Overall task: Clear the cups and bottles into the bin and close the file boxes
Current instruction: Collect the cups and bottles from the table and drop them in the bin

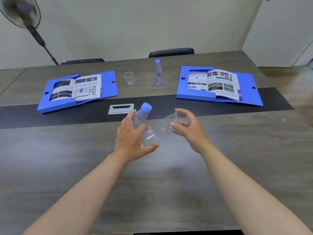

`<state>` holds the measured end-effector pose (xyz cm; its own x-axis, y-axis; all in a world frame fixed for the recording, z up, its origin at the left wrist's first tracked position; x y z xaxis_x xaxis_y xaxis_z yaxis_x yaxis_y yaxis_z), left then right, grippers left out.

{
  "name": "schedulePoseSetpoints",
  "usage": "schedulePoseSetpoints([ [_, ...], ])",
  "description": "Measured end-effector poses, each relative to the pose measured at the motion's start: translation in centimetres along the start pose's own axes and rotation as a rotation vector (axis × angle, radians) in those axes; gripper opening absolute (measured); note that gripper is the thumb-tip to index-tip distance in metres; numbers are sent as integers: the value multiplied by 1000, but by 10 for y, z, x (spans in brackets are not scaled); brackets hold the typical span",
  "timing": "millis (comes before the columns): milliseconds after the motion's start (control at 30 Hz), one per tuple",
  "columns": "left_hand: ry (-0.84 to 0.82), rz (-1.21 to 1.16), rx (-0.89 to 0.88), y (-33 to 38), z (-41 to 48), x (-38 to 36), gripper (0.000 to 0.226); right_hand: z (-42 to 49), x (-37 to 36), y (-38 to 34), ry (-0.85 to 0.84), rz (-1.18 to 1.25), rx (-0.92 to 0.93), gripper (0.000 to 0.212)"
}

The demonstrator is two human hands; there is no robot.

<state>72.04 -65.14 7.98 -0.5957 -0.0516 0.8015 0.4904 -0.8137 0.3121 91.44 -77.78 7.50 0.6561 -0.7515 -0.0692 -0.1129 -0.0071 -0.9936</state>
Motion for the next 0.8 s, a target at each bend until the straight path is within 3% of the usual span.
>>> schedulePoseSetpoints([
  [433, 21, -196, -300, 43, -26, 36, 63, -134, -2, -48, -16, -291, 27, 45],
  [800, 0, -334, -443, 139, -49, 37, 59, -208, 65, -57, 194, -258, 19, 52],
])
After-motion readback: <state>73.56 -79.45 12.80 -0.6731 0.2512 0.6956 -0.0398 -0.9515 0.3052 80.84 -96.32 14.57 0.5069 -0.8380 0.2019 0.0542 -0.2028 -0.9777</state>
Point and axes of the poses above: each hand's wrist, its own z-axis towards the middle knuckle, its own x-axis out of the back of the hand, y = z × x, the point moved 1 cm from there along z, towards the middle knuckle, and after that the axes turned 12 degrees about y, right-handed, at the moved point
